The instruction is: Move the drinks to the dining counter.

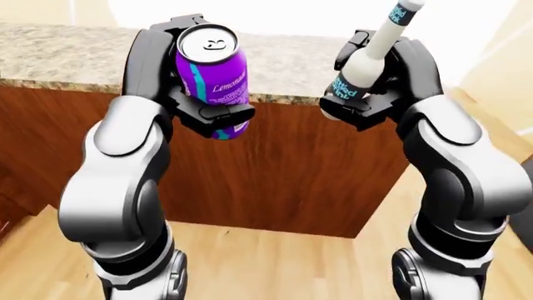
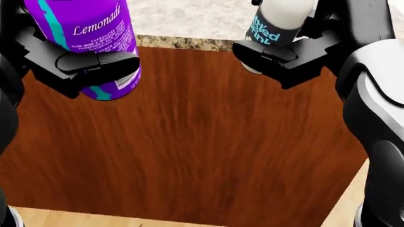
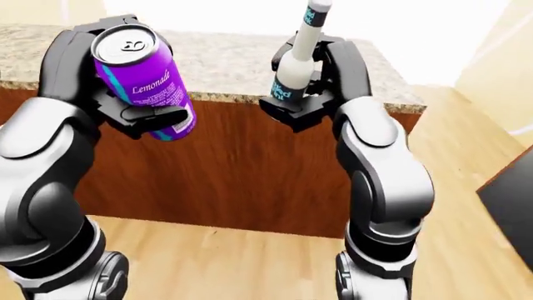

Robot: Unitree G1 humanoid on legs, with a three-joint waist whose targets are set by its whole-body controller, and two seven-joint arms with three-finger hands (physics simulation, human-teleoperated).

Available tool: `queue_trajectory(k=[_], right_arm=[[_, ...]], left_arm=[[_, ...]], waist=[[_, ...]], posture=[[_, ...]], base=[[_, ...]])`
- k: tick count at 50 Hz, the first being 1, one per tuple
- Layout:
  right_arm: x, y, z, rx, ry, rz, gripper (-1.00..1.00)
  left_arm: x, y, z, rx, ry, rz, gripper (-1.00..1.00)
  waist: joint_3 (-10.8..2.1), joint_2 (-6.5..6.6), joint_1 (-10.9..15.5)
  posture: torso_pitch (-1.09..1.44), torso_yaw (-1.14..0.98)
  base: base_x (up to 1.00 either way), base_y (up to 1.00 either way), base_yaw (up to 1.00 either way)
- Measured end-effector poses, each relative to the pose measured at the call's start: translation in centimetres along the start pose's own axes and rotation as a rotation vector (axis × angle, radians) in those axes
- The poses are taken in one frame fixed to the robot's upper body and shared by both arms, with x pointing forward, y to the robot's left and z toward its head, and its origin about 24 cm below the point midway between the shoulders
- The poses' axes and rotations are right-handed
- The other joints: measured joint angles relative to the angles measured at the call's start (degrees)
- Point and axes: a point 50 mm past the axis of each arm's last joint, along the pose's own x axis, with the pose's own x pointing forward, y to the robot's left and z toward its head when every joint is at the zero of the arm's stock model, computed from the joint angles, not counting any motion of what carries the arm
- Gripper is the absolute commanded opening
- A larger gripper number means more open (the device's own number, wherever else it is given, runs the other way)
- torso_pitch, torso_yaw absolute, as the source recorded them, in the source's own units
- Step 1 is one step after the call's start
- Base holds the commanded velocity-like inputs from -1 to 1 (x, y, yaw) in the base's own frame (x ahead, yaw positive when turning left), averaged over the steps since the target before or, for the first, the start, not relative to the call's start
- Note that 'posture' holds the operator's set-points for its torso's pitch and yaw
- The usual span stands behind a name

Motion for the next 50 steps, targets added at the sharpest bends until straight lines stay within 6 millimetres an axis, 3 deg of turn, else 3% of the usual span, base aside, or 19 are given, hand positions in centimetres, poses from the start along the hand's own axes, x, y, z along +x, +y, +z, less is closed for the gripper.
queue_trajectory(k=[2,4,6,8,12,14,15,17,19,25,29,32,34,36,42,44,47,49,50], right_arm=[[0.0,-0.1,0.0,0.000,0.000,-0.005,-1.00],[0.0,-0.5,-0.5,0.005,0.022,-0.024,-1.00],[0.0,-0.9,-0.9,0.006,0.049,-0.049,-1.00],[0.0,-1.1,-0.9,0.003,0.048,-0.062,-1.00],[-0.2,-0.9,-0.2,0.000,0.009,-0.060,-1.00],[0.0,-0.6,-0.2,0.000,0.010,-0.046,-1.00],[0.2,-0.4,-0.3,0.001,0.019,-0.039,-1.00],[0.3,0.1,-1.1,0.004,0.053,-0.015,-1.00],[0.3,0.5,-1.4,0.002,0.070,0.011,-1.00],[0.1,0.5,-0.3,0.003,0.003,0.006,-1.00],[0.0,0.5,-0.4,0.003,-0.002,0.007,-1.00],[0.1,0.3,-0.6,0.005,0.009,-0.001,-1.00],[0.0,-0.1,-1.5,0.010,0.044,-0.022,-1.00],[0.1,-0.5,-1.9,0.011,0.073,-0.043,-1.00],[-0.1,-0.2,-0.6,0.002,0.005,-0.032,-1.00],[-0.1,-0.1,-0.4,0.002,-0.006,-0.028,-1.00],[0.2,0.7,-1.5,0.010,0.045,0.007,-1.00],[0.3,1.0,-1.6,0.008,0.066,0.029,-1.00],[0.3,0.9,-1.3,0.008,0.055,0.027,-1.00]], left_arm=[[0.0,-0.1,0.1,-0.001,-0.010,-0.005,-1.00],[0.0,-0.6,-0.1,-0.003,0.003,-0.028,-1.00],[0.0,-1.1,-0.3,-0.002,0.014,-0.058,-1.00],[0.1,-1.2,-0.3,-0.004,0.015,-0.069,-1.00],[0.0,-1.0,0.2,-0.002,-0.018,-0.060,-1.00],[0.0,-0.7,0.4,-0.002,-0.025,-0.046,-1.00],[0.2,-0.6,0.2,-0.002,-0.015,-0.038,-1.00],[0.2,-0.1,-0.6,-0.003,0.026,-0.015,-1.00],[0.2,0.3,-0.8,-0.004,0.041,0.008,-1.00],[-0.2,0.3,0.4,0.000,-0.026,0.010,-1.00],[0.0,0.1,0.0,-0.002,-0.016,0.003,-1.00],[0.1,0.0,0.1,-0.002,-0.015,-0.003,-1.00],[0.0,-0.6,-0.5,-0.006,0.002,-0.031,-1.00],[0.1,-1.0,-0.8,-0.005,0.024,-0.059,-1.00],[-0.1,-0.5,0.2,-0.007,-0.030,-0.033,-1.00],[-0.2,-0.4,0.5,-0.006,-0.044,-0.029,-1.00],[-0.2,0.1,-0.5,-0.009,0.008,-0.009,-1.00],[0.0,0.5,-0.8,-0.011,0.033,0.008,-1.00],[0.0,0.5,-0.5,-0.009,0.022,0.011,-1.00]], waist=[[0.09,-1.22,-0.6],[1.03,-0.34,-1.2],[0.82,-0.27,-2.0],[0.42,1.05,-2.0],[2.40,2.15,-1.4],[1.88,3.13,-1.5],[1.42,4.51,-1.3],[3.01,3.33,0.2],[3.40,3.11,0.7],[1.58,1.34,2.0],[1.16,0.22,3.0],[0.73,-2.12,2.5],[1.30,-1.73,1.6],[0.91,-2.21,1.2],[-0.01,1.17,0.2],[-0.36,3.26,0.3],[3.23,3.77,1.8],[1.96,4.68,1.8],[1.94,4.81,1.3]], posture=[[0.00,0.00],[0.00,0.00],[0.00,0.00],[0.00,0.00],[0.00,0.00],[0.00,0.00],[0.00,0.00],[0.00,0.00],[0.00,0.00],[0.00,0.00],[0.00,0.00],[0.00,0.00],[0.00,0.00],[0.00,0.00],[0.00,0.00],[0.00,0.00],[0.00,0.00],[0.00,0.00],[0.00,0.00]], base=[[0.00,0.00,-1.00],[0.00,0.00,-1.00],[0.00,0.00,-1.00],[0.00,0.00,-0.23],[0.00,0.00,0.00],[0.14,0.00,0.00],[0.46,0.00,0.00],[0.75,0.00,0.00],[0.94,0.00,0.00],[0.94,0.00,0.00],[0.80,0.00,0.00],[0.69,0.00,0.00],[0.68,0.00,0.00],[0.68,0.00,0.00],[0.68,0.00,0.00],[0.68,0.00,0.00],[0.60,0.00,0.00],[0.12,0.00,0.00],[0.00,0.00,0.00]])
